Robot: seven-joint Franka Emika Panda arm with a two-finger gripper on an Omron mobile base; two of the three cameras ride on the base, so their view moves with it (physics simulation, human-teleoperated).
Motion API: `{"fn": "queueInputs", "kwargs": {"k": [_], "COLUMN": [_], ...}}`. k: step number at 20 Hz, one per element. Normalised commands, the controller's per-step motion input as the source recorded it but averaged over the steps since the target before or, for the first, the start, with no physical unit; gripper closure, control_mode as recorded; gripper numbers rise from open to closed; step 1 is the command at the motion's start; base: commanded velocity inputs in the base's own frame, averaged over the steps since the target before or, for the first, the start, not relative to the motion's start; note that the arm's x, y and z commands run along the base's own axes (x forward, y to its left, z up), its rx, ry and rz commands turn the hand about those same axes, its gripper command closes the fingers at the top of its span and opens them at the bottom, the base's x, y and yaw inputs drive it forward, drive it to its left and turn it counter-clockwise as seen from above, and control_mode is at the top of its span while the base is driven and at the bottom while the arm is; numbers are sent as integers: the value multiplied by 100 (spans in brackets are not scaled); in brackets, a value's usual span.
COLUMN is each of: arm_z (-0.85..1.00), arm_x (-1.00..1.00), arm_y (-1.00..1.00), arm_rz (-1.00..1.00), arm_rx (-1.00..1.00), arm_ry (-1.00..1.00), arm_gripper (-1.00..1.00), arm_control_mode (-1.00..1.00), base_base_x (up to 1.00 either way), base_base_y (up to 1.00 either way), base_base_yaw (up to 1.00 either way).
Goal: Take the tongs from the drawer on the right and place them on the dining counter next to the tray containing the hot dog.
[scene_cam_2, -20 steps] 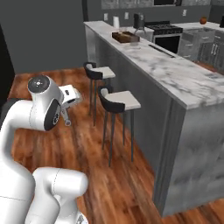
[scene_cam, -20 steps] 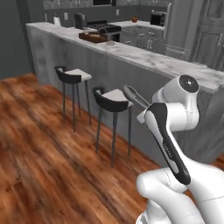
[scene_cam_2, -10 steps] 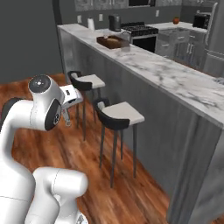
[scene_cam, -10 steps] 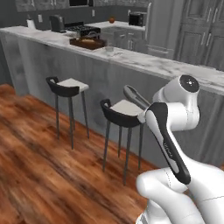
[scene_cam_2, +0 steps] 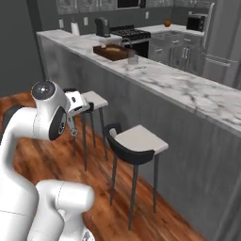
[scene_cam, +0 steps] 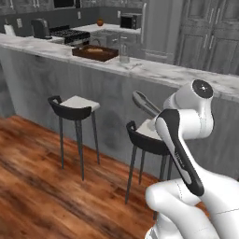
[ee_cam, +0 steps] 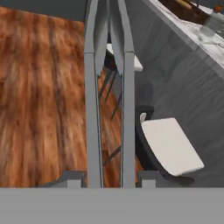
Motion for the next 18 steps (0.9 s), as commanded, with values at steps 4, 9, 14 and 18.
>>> {"fn": "queueInputs", "kwargs": {"k": [4, 9, 14, 18], "arm_z": [0, 0, 0, 0], "arm_x": [0, 0, 0, 0], "arm_y": [0, 0, 0, 0], "arm_rz": [0, 0, 0, 0], "arm_rx": [0, 0, 0, 0], "arm_ry": [0, 0, 0, 0], "arm_gripper": [100, 100, 100, 100], "arm_control_mode": [100, 100, 100, 100], "base_base_x": [77, 68, 72, 66], "base_base_y": [100, 100, 100, 100], "base_base_yaw": [-29, -29, -28, -28]}}
